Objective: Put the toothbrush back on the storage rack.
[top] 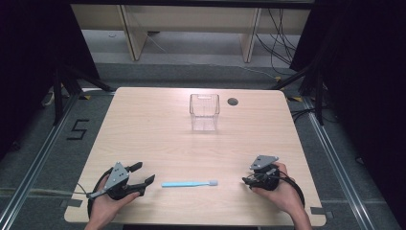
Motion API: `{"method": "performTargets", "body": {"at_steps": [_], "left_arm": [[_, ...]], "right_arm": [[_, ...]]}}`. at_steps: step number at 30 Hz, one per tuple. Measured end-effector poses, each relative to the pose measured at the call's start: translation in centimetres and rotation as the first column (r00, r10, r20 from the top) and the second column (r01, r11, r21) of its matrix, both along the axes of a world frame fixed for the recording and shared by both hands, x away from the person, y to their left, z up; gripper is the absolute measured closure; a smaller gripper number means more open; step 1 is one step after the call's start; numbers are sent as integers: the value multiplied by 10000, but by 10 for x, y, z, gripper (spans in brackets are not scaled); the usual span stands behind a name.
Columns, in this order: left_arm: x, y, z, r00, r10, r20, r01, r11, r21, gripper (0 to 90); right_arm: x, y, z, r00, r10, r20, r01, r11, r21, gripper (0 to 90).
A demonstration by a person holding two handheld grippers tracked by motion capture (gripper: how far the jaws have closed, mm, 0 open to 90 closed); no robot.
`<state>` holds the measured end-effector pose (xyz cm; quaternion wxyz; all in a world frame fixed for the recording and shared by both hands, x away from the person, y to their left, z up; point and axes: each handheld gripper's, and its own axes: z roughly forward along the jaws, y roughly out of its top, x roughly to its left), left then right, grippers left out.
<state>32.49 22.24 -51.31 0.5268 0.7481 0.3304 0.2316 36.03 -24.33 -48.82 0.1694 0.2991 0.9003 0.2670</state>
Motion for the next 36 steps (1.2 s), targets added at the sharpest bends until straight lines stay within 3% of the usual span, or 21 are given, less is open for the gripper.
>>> {"method": "performTargets", "body": {"at_steps": [7,10,15,17,19,20,21,22,23,25,26,27,28,29,30,31,32,33,34,35,36], "left_arm": [[7,-8,8,9972,-472,-579,506,9969,595,342],[10,-12,14,9934,-864,-758,927,9922,828,349],[13,-15,20,9891,-1205,-843,1307,9832,1276,356],[15,-18,25,9848,-1494,-882,1616,9751,1521,363],[16,-21,28,9781,-1820,-1010,1969,9665,1646,364],[17,-23,29,9743,-1998,-1039,2164,9581,1875,368],[17,-23,29,9743,-1998,-1039,2164,9581,1875,381],[19,-27,32,9673,-2298,-1073,2477,9469,2049,390],[19,-27,32,9673,-2298,-1073,2477,9469,2049,395],[23,-35,34,9516,-2768,-1336,3016,9250,2312,399],[23,-35,34,9516,-2768,-1336,3016,9250,2312,399],[26,-40,36,9343,-3155,-1660,3507,8970,2692,399],[26,-40,36,9343,-3155,-1660,3507,8970,2692,401],[30,-45,39,9171,-3492,-1922,3945,8640,3127,405],[32,-47,41,9103,-3590,-2059,4101,8496,3316,409],[32,-47,41,9103,-3590,-2059,4101,8496,3316,422],[35,-53,45,8968,-3729,-2381,4386,8199,3680,428],[36,-55,47,8865,-3856,-2559,4595,7987,3885,429],[36,-55,47,8865,-3856,-2559,4595,7987,3885,436],[38,-57,49,8757,-3960,-2761,4796,7794,4032,436],[42,-61,51,8569,-4110,-3112,5134,7349,4431,456]], "right_arm": [[4,0,-2,9990,309,-309,-329,9971,-688,409],[4,1,-1,9977,319,-593,-363,9965,-754,409],[3,3,2,9973,549,-478,-589,9944,-875,410],[0,4,5,9972,346,-669,-404,9953,-883,411],[1,4,5,9962,621,-603,-679,9928,-984,412],[1,4,6,9955,681,-653,-743,9924,-982,413],[1,4,6,9955,681,-653,-743,9924,-982,413],[1,4,7,9955,626,-717,-701,9918,-1072,412],[1,4,7,9955,626,-717,-701,9918,-1072,412],[1,6,7,9937,738,-839,-830,9903,-1113,412],[1,6,7,9937,738,-839,-830,9903,-1113,412],[3,8,9,9928,733,-949,-851,9882,-1276,412],[3,8,9,9928,733,-949,-851,9882,-1276,412],[4,9,11,9915,888,-953,-1012,9858,-1342,411],[6,9,12,9913,1012,-841,-1123,9838,-1397,411],[6,9,12,9913,1012,-841,-1123,9838,-1397,411],[6,11,15,9908,953,-961,-1075,9855,-1312,410],[7,11,15,9911,963,-919,-1080,9853,-1322,410],[7,12,17,9901,1108,-867,-1222,9826,-1400,410],[7,12,17,9901,1108,-867,-1222,9826,-1400,410],[7,14,18,9907,1010,-915,-1127,9847,-1329,409]]}}
